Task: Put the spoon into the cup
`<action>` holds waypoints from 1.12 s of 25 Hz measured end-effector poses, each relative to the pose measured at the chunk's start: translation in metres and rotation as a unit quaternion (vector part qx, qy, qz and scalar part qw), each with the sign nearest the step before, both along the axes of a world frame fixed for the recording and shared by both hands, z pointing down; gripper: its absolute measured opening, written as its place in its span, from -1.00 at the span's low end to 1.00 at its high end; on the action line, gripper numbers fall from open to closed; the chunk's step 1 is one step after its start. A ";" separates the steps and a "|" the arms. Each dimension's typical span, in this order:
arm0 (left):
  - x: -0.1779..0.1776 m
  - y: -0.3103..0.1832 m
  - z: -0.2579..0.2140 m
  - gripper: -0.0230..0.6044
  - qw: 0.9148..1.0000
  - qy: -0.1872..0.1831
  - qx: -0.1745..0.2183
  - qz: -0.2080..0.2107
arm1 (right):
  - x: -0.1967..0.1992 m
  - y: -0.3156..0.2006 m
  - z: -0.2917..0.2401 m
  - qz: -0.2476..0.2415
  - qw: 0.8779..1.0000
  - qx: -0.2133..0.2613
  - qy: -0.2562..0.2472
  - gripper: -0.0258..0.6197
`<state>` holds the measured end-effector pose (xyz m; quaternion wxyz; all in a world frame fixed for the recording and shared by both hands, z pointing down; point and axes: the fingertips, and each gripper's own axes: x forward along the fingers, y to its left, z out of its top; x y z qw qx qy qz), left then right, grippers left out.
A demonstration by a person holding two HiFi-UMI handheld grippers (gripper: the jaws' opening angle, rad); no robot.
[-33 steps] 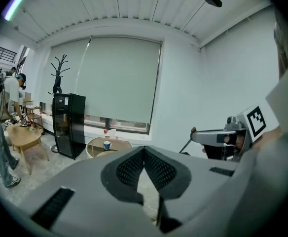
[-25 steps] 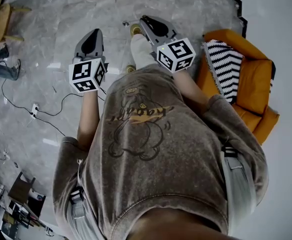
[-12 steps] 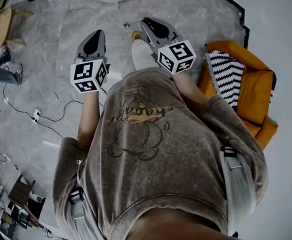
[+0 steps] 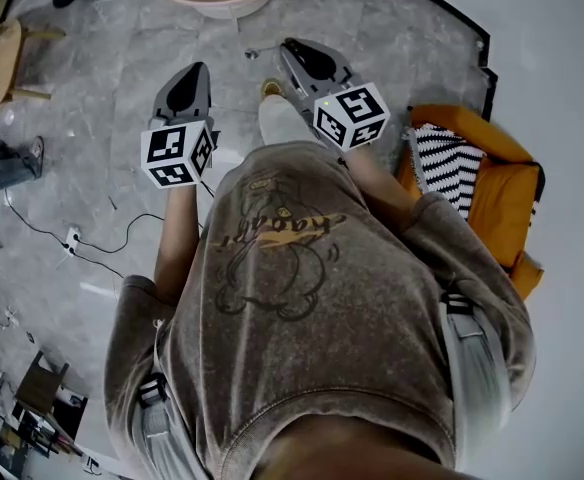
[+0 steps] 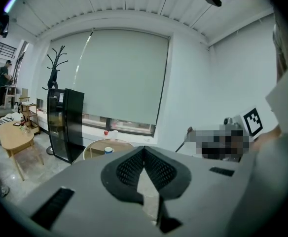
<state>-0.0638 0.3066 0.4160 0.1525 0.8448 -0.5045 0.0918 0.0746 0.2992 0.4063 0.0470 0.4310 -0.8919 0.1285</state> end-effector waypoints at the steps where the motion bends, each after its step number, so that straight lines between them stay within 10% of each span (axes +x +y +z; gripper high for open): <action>1: 0.001 -0.010 -0.001 -0.87 1.000 0.000 -0.001 0.000 | 0.001 -0.010 -0.002 0.000 1.000 0.001 0.000 -0.74; 28: 0.053 -0.203 -0.033 -0.87 0.999 -0.007 0.015 -0.048 | 0.049 -0.210 -0.029 -0.065 0.998 0.013 -0.012 -0.74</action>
